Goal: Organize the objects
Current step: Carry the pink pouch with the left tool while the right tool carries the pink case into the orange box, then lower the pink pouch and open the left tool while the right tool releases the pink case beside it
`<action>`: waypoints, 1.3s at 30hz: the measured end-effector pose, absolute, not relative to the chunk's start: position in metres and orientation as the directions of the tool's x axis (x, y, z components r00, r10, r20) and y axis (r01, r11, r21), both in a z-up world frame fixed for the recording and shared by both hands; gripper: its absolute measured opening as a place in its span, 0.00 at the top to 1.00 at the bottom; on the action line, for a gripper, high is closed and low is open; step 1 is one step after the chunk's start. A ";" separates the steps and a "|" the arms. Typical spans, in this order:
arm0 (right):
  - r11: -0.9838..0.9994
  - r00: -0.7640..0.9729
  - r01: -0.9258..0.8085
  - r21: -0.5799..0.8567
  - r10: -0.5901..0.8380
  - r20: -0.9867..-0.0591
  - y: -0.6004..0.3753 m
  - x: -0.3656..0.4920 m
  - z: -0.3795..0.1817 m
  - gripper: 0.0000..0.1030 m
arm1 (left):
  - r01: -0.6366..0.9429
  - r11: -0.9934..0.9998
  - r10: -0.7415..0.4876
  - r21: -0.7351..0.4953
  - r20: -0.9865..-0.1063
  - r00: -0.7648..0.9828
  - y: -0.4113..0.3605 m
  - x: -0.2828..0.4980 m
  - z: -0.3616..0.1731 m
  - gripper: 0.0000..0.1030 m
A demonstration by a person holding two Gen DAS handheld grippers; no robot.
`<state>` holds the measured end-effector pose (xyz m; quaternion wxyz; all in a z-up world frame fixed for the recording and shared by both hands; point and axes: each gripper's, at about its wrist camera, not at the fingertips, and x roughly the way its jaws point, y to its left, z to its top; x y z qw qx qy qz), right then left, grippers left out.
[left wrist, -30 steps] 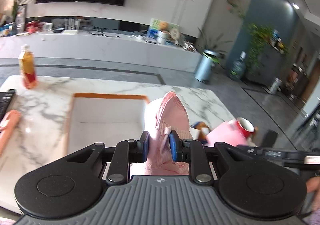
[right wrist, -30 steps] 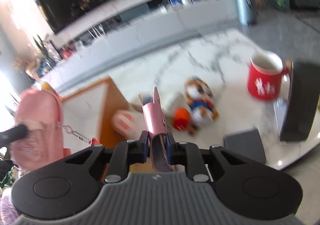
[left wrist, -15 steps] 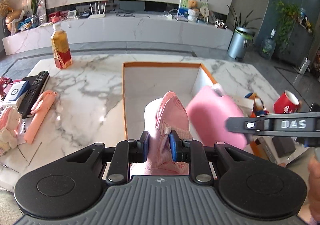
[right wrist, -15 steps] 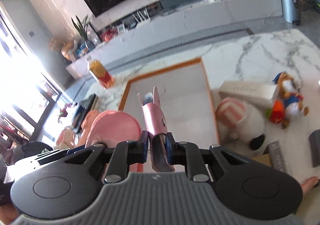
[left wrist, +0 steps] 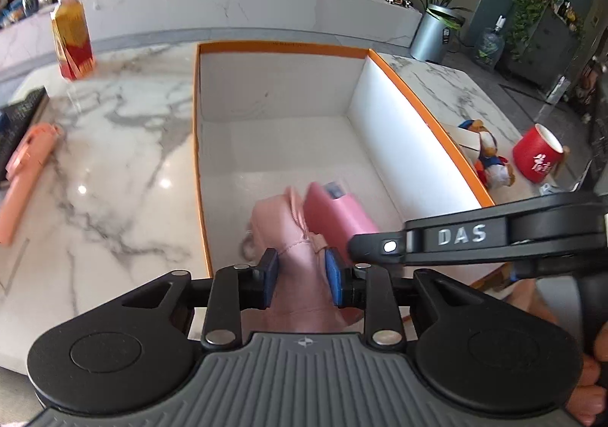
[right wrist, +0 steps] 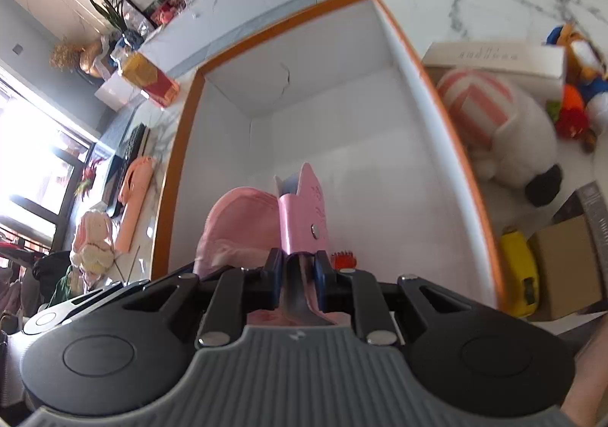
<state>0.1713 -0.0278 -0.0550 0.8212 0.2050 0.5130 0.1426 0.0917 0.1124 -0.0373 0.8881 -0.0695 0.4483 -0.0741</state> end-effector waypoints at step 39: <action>0.919 0.346 -0.189 0.345 0.391 -0.853 0.027 0.165 -0.055 0.74 | -0.033 0.929 -0.271 -0.369 -0.738 0.618 0.175 0.078 -0.033 0.62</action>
